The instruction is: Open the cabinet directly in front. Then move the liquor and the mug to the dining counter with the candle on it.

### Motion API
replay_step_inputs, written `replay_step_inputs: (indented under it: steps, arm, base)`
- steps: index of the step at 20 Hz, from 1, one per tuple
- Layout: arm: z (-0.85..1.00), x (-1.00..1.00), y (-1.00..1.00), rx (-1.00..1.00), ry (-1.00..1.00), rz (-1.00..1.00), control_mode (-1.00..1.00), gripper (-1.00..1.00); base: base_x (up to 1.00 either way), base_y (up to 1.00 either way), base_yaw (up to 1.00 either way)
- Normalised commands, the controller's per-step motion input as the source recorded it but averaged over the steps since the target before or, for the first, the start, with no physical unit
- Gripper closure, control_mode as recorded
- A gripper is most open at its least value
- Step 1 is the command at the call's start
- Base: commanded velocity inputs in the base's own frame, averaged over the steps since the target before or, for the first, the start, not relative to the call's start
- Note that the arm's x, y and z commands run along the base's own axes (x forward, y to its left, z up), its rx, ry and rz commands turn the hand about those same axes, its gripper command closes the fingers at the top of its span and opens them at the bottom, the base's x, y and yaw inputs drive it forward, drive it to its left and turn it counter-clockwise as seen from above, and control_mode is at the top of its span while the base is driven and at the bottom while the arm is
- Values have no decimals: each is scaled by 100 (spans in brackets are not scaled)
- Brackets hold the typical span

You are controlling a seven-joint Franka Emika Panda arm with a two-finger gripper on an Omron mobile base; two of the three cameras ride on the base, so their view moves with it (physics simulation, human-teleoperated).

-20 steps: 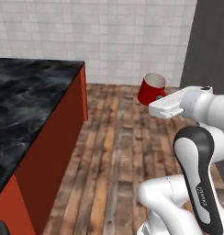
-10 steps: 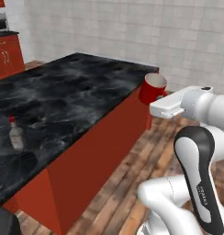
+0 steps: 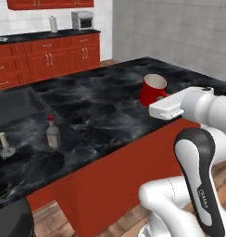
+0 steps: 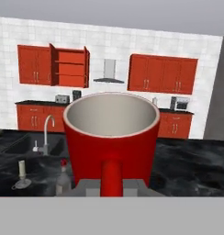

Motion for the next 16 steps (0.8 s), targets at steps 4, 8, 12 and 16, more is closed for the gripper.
replay_step_inputs:
  steps: [4, 8, 12, 16]
  arm:
    - [0, 0, 0, 0, 0, 0, 100, 100]
    - [0, 0, 0, 0, 0, 0, 100, 100]
    - [0, 0, 0, 0, 0, 0, 100, 100]
    - [0, 0, 0, 0, 0, 0, 100, 100]
  base:
    - [91, -62, 47]
    - [51, -67, 44]
    - [3, -15, 13]
    - [12, 41, 22]
